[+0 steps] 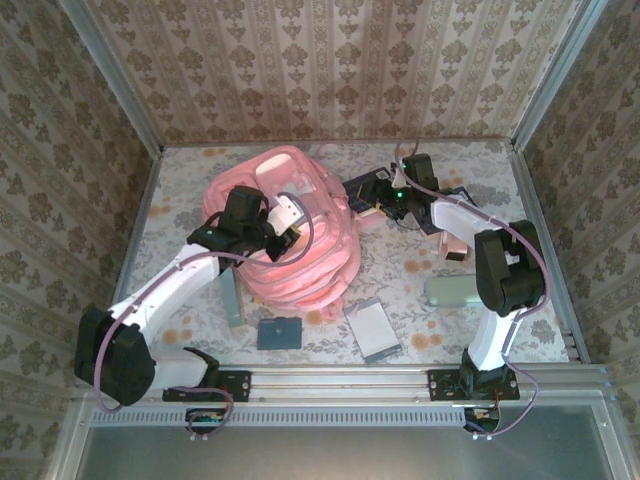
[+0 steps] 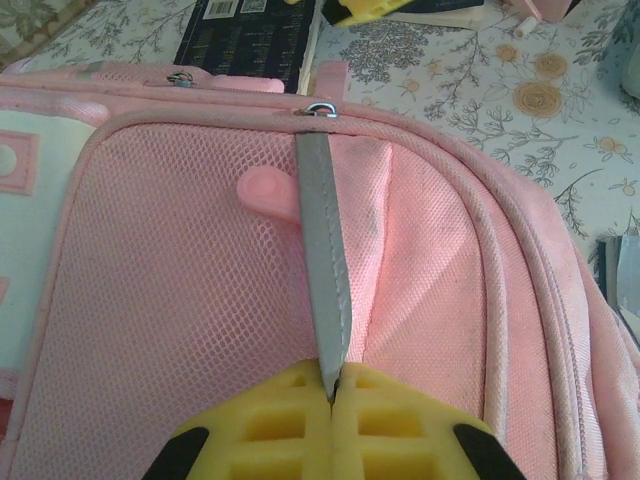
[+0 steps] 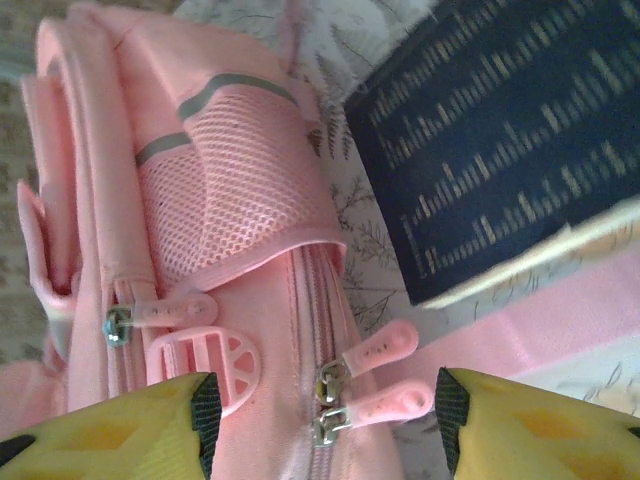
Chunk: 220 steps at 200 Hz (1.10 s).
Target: Pack books, pencil case, and school supplies into a backpack
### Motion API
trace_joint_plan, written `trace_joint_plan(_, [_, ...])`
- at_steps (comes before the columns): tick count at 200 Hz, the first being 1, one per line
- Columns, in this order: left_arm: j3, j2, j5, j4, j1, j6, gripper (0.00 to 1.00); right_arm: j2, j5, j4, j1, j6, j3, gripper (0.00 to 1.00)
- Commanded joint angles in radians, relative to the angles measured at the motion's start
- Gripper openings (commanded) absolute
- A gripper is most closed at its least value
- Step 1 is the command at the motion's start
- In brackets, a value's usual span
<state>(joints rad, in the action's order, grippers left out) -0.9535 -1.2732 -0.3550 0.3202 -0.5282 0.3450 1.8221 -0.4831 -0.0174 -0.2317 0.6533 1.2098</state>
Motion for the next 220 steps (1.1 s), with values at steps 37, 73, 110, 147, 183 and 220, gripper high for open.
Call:
trace_joint_plan(37, [0.071, 0.098, -0.052, -0.08, 0.023, -0.024, 0.0, 0.156, -0.3, 0.037, 0.063, -0.218, 0.108, 0.62])
trace_joint_plan(73, [0.099, 0.12, -0.036, -0.104, 0.037, -0.04, 0.0, 0.216, -0.442, 0.208, 0.078, -0.024, 0.056, 0.6])
trace_joint_plan(110, [0.09, 0.103, -0.041, -0.107, 0.045, -0.048, 0.0, 0.193, -0.391, 0.276, 0.077, 0.057, -0.043, 0.62])
trace_joint_plan(147, [0.098, 0.103, -0.044, -0.113, 0.046, -0.052, 0.0, 0.227, -0.424, 0.523, 0.07, 0.257, -0.134, 0.61])
trace_joint_plan(183, [0.108, 0.107, -0.032, -0.119, 0.049, -0.052, 0.0, 0.251, -0.46, 0.619, 0.045, 0.304, -0.153, 0.6])
trace_joint_plan(220, [0.105, 0.104, -0.025, -0.121, 0.053, -0.052, 0.0, 0.24, -0.46, 0.711, 0.042, 0.366, -0.213, 0.6])
